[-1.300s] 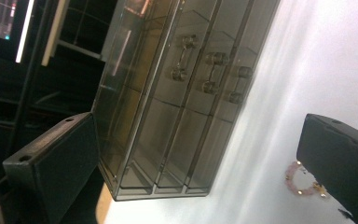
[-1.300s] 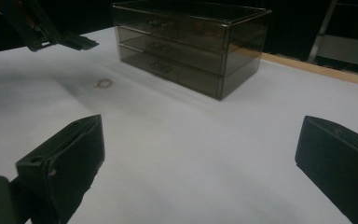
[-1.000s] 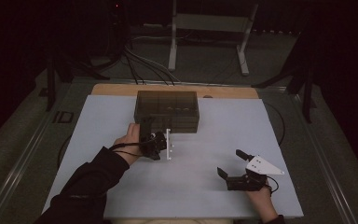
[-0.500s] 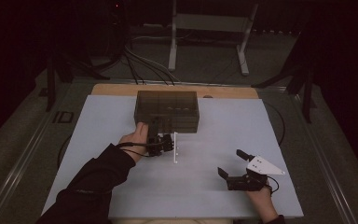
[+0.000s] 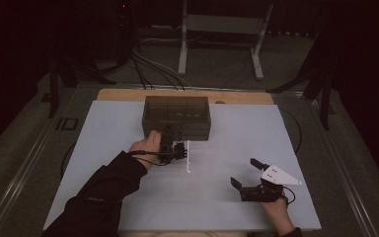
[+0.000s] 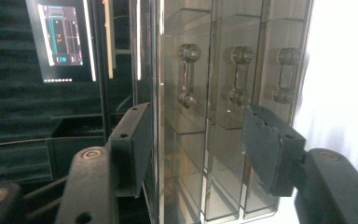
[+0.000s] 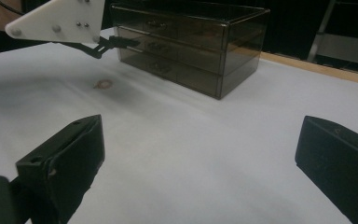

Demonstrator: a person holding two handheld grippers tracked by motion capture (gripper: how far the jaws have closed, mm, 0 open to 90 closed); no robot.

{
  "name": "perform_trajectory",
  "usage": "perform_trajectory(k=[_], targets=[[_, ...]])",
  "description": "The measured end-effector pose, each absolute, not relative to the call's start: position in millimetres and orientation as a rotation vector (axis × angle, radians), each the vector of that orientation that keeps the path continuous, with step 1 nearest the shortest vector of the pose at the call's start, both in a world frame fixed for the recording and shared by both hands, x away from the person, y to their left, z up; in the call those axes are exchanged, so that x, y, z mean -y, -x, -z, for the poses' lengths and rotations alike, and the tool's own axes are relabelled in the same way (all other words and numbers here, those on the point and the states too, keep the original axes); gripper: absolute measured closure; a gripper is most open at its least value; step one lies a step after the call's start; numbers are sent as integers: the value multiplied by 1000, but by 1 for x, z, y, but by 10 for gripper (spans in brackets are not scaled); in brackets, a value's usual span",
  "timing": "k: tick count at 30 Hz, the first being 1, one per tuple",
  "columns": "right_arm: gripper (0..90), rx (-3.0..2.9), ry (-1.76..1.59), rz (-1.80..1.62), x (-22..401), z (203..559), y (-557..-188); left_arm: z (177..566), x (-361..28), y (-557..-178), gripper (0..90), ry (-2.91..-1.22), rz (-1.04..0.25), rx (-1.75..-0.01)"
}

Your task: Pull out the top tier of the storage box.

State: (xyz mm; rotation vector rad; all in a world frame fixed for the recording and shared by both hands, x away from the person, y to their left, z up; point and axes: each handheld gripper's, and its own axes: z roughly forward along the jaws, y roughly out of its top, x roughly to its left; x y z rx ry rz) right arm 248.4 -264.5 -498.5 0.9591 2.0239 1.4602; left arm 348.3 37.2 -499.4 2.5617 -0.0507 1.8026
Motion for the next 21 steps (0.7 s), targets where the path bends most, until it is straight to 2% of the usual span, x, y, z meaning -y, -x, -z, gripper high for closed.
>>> perform_trajectory(k=[6, 9, 10, 13, 21], targets=[[16, -2022, -962, -1461, 265, 499, -249, 504, -36, -350, 543, -2574, -1853, 119], [16, -2023, -962, -1460, 265, 499, -248, 505, -35, -352, 566, -2552, -1883, 108], [15, -2023, -961, -1460, 265, 499, -248, 504, -35, -353, 609, -2548, -1876, 108], [16, -2023, -962, -1459, 265, 499, -248, 504, -35, -353, 644, -2548, -1899, 117], [16, -2025, -962, -1457, 265, 499, -248, 507, -33, -356, 682, -2543, -1932, 148]])
